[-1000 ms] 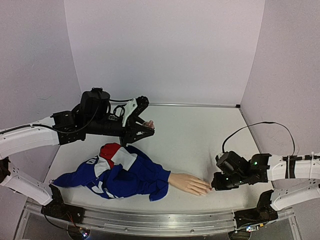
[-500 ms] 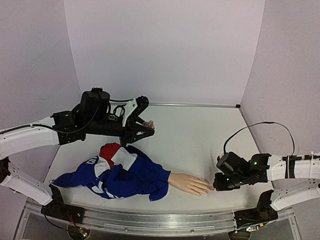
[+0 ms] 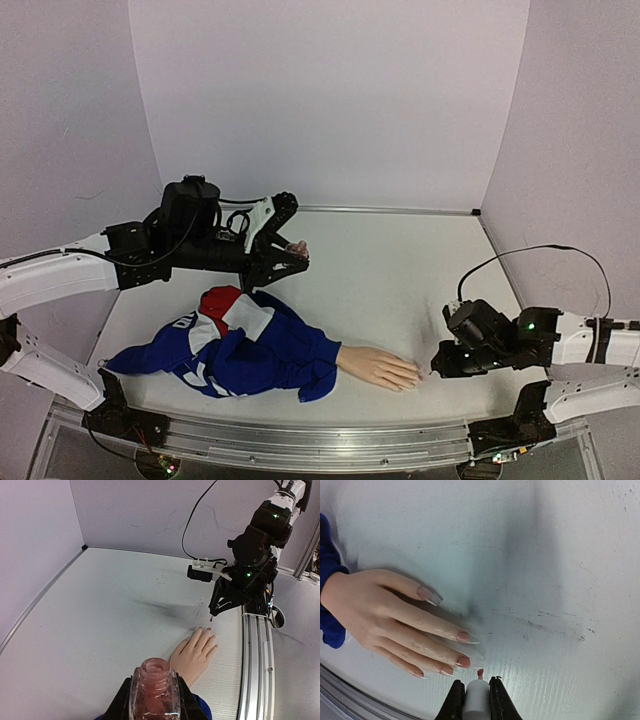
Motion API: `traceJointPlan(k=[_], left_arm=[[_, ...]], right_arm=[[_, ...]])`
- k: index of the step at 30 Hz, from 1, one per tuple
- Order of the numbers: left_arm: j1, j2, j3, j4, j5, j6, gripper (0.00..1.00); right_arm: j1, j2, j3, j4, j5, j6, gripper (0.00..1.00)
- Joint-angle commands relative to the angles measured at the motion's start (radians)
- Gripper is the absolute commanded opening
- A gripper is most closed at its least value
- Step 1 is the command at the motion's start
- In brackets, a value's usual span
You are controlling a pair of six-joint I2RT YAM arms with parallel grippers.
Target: Paint the nails
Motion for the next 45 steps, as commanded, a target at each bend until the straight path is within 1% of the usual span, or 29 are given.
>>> traceJointPlan(k=[1,3,9,20,39,45], left_arm=[[-0.005,-0.009,0.040,0.028,0.013,0.014,0.00],[-0.005,-0.008,0.041,0.028,0.015,0.013,0.00],[-0.005,-0.009,0.043,0.027,0.015,0.013,0.00],[-0.005,-0.011,0.039,0.027,0.014,0.016,0.00],[-0.005,-0.016,0.033,0.026,0.009,0.017,0.00],[-0.005,-0.017,0.033,0.026,0.011,0.016,0.00]], right_arm=[[0.005,-0.021,0.014,0.005,-0.033,-0.040,0.00],[0.005,-0.010,0.014,0.034,-0.037,-0.045,0.00],[0.004,0.054,0.023,0.048,-0.038,-0.052,0.00],[0.004,0.079,0.017,0.083,-0.049,-0.055,0.00],[0.005,0.125,0.005,0.072,-0.065,-0.031,0.00],[0.005,0.132,0.002,0.050,-0.044,-0.010,0.00]])
